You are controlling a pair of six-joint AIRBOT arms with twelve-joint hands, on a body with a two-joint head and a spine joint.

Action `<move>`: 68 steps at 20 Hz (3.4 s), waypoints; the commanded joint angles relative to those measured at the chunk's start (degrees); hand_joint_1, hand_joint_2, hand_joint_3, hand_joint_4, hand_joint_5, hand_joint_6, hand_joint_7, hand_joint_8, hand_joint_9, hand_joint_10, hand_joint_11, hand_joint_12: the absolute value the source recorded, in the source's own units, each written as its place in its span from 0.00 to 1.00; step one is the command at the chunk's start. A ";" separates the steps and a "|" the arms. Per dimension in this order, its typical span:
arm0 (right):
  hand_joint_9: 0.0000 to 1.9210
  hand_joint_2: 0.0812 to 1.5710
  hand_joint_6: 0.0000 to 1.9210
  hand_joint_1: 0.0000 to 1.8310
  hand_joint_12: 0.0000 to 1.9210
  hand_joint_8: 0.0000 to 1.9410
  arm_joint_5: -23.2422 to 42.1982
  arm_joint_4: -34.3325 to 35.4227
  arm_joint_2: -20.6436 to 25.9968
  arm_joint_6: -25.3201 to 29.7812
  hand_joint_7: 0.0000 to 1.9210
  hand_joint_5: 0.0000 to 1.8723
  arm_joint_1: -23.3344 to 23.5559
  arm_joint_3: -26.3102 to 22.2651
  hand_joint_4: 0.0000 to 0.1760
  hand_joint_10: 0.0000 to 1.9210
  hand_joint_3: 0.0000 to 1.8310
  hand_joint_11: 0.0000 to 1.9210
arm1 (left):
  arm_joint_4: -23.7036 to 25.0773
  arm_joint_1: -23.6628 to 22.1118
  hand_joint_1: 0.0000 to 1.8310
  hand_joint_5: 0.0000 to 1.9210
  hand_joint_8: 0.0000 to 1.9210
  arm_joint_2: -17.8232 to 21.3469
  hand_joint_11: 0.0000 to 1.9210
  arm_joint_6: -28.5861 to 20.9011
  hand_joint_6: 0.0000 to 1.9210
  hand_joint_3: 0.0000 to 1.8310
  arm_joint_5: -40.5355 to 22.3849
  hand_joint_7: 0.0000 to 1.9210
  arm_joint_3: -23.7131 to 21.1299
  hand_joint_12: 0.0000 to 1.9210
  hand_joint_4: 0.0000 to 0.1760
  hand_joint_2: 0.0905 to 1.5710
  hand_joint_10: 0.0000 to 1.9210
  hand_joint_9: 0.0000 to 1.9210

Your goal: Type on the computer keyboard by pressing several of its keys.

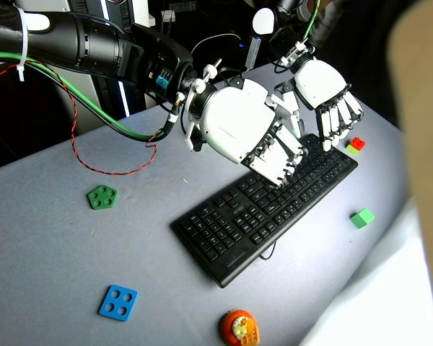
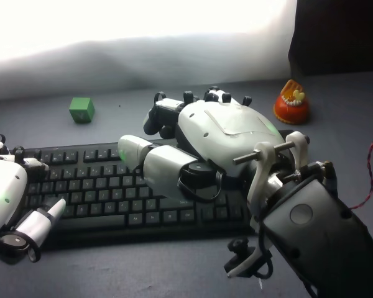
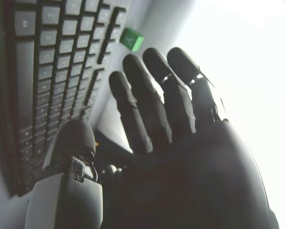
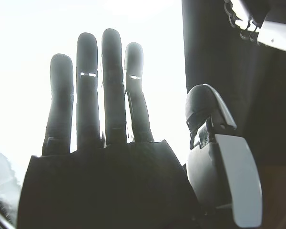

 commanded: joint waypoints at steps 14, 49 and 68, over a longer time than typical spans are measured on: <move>0.20 0.82 0.38 0.00 0.90 0.03 2.78 -4.91 0.08 0.53 0.37 0.21 -0.26 -0.23 0.00 0.51 0.00 0.00 | 6.39 5.19 0.18 0.35 0.00 -0.24 0.00 -0.99 0.02 0.00 12.13 0.37 -4.97 0.81 0.00 0.88 0.43 0.17; 0.19 0.82 0.37 0.01 0.89 0.02 2.67 -5.00 -0.13 0.47 0.37 0.20 -0.41 -0.47 0.00 0.50 0.00 0.02 | 6.40 1.84 0.29 0.31 0.00 -11.44 0.00 2.33 0.00 0.00 17.80 0.35 -3.52 0.79 0.00 0.83 0.38 0.19; 0.20 0.83 0.43 0.00 0.91 0.05 2.67 -5.00 -0.22 0.49 0.39 0.17 -0.48 -0.58 0.00 0.52 0.00 0.00 | 7.11 2.11 0.25 0.31 0.00 -15.73 0.02 1.93 0.00 0.00 17.83 0.36 3.75 0.75 0.00 0.83 0.28 0.25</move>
